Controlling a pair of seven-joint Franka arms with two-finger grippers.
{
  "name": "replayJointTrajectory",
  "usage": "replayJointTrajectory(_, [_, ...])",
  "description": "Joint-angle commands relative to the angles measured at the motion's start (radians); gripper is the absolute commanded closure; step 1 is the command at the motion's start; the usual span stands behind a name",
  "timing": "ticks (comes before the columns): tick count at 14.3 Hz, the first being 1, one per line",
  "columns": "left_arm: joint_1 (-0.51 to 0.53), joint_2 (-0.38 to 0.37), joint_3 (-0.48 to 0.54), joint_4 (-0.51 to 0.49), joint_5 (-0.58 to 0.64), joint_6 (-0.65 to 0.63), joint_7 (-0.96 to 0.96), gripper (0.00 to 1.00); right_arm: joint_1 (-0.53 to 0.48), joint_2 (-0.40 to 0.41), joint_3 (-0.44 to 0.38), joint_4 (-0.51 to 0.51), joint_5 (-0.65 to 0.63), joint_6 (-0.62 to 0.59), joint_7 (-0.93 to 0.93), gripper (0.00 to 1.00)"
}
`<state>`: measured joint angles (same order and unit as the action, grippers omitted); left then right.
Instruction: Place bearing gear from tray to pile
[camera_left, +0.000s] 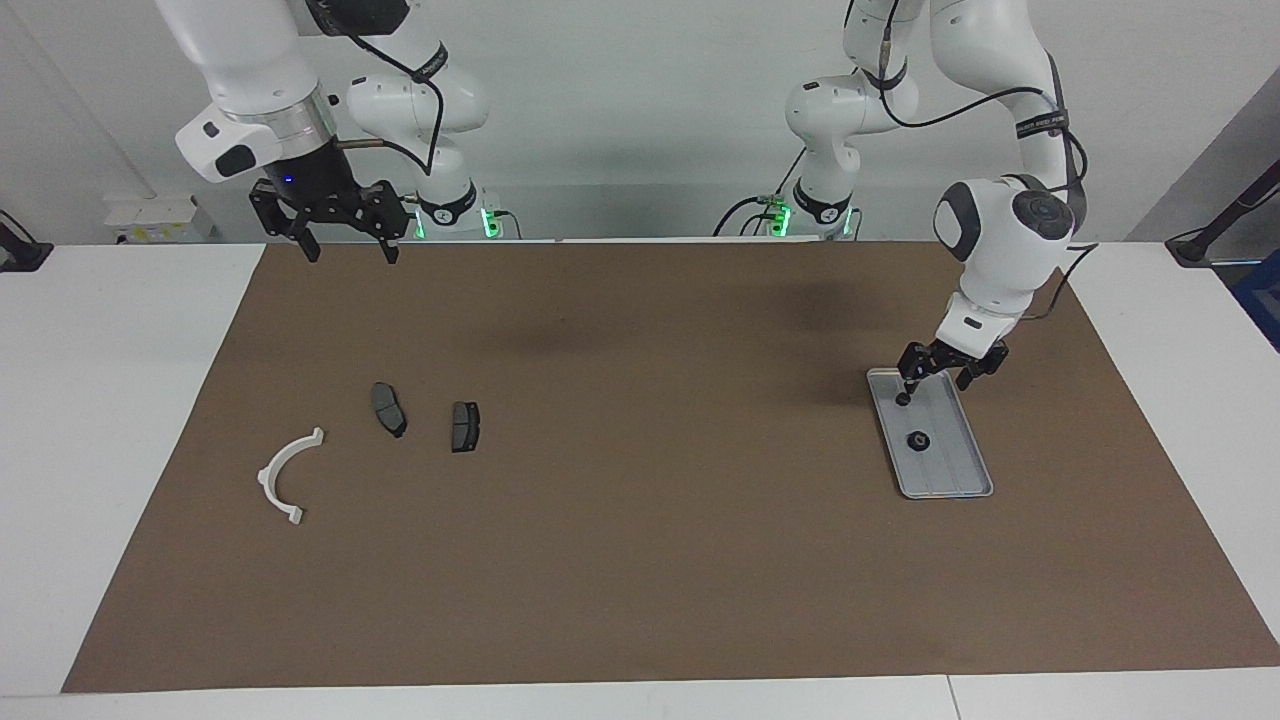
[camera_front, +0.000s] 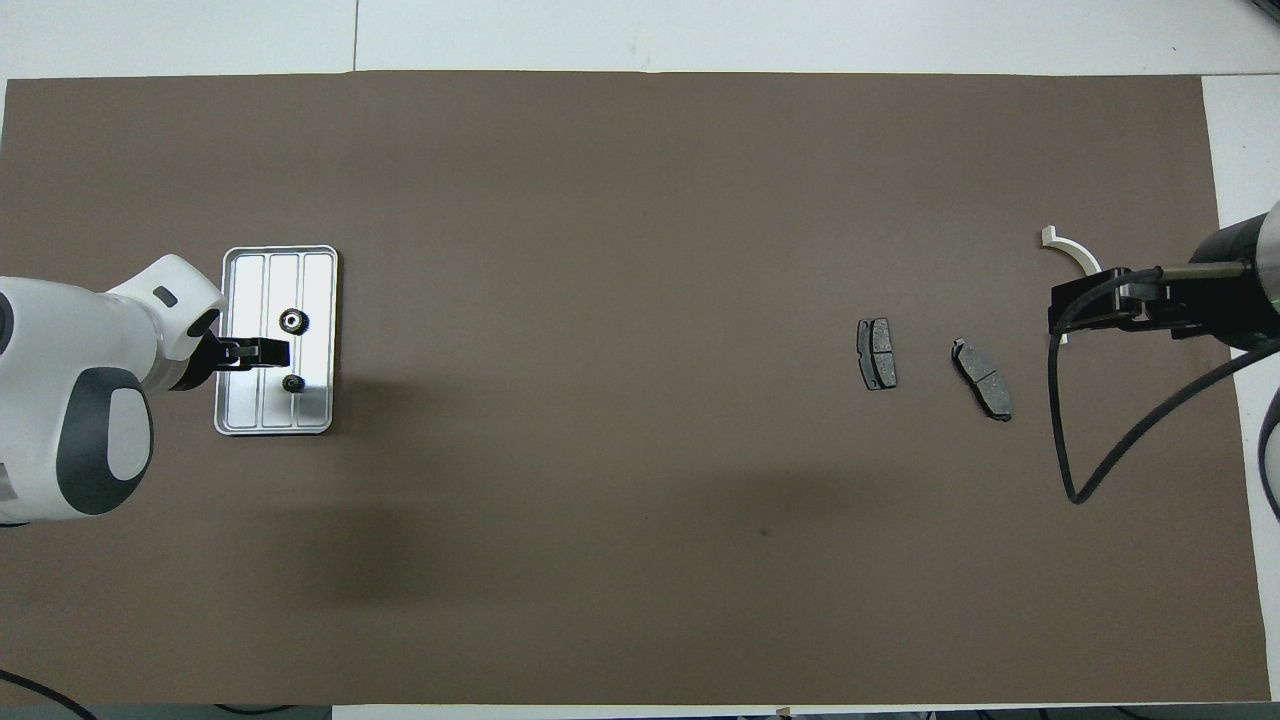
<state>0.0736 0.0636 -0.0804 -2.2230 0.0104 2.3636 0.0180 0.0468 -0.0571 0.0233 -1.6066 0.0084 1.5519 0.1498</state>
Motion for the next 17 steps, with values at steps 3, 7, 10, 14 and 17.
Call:
replayJointTrajectory(3, [-0.008,0.039,-0.001,-0.018,-0.01,0.054,0.005,0.06,-0.013,-0.038,0.003,-0.11,-0.011,0.1,-0.062,0.0])
replayJointTrajectory(7, [-0.009,0.027,-0.001,-0.056,-0.01,0.052,0.007,0.06,-0.008,-0.03,0.003,-0.219,-0.011,0.258,-0.047,0.0])
replayJointTrajectory(10, [-0.009,0.028,-0.001,-0.073,-0.01,0.059,0.007,0.06,-0.001,0.04,0.003,-0.246,-0.013,0.338,0.023,0.0])
replayJointTrajectory(14, [-0.009,0.031,-0.001,-0.09,-0.01,0.088,0.003,0.06,0.019,0.157,0.003,-0.246,-0.013,0.45,0.039,0.0])
replayJointTrajectory(17, [-0.011,0.039,-0.001,-0.092,-0.01,0.094,0.002,0.08,0.039,0.224,0.003,-0.245,-0.013,0.531,0.045,0.0])
